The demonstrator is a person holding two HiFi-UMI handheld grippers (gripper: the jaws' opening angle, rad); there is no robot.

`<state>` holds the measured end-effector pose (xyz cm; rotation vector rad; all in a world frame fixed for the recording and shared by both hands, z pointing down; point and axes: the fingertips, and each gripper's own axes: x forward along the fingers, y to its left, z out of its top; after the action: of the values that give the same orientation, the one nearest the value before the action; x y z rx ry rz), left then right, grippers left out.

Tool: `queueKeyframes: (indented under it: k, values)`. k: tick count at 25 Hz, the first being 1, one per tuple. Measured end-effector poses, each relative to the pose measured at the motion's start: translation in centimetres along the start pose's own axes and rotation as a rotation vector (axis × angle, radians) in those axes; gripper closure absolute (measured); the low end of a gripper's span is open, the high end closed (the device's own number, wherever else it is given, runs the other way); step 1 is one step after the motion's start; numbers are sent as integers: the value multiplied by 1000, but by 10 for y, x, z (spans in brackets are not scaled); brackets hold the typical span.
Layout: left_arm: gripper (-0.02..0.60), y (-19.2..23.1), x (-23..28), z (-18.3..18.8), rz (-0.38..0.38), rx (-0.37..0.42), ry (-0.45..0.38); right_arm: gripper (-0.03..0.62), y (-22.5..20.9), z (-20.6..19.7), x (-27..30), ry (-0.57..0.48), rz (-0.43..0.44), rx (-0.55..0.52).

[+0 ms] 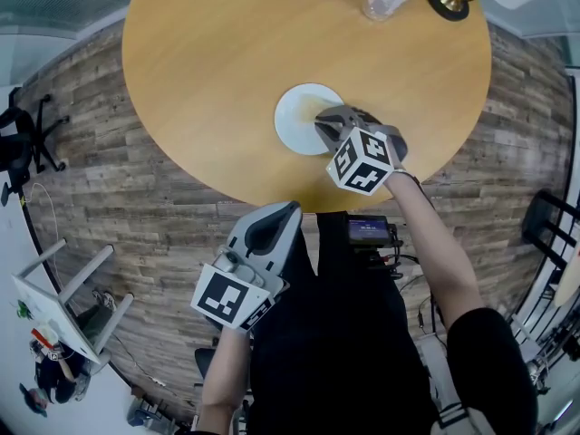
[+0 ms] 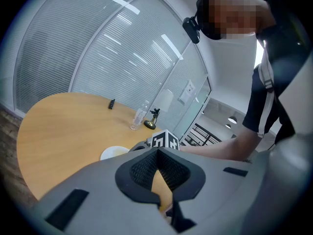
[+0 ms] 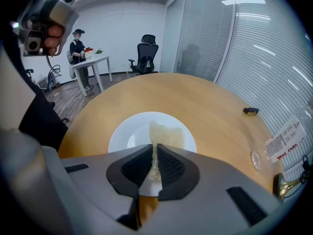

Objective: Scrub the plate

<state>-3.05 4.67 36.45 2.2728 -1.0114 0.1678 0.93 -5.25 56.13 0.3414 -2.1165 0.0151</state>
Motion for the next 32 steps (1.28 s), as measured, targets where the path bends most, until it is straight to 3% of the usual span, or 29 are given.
queueKeyframes:
  k: [24,32]
  values:
    - [571,-4,8,3,-16,-4,-1,565,67,6,-17,-26,136,-46]
    - [571,-4,11,2,-19,-8,1,565,64,-4,-23,-12,127,-42]
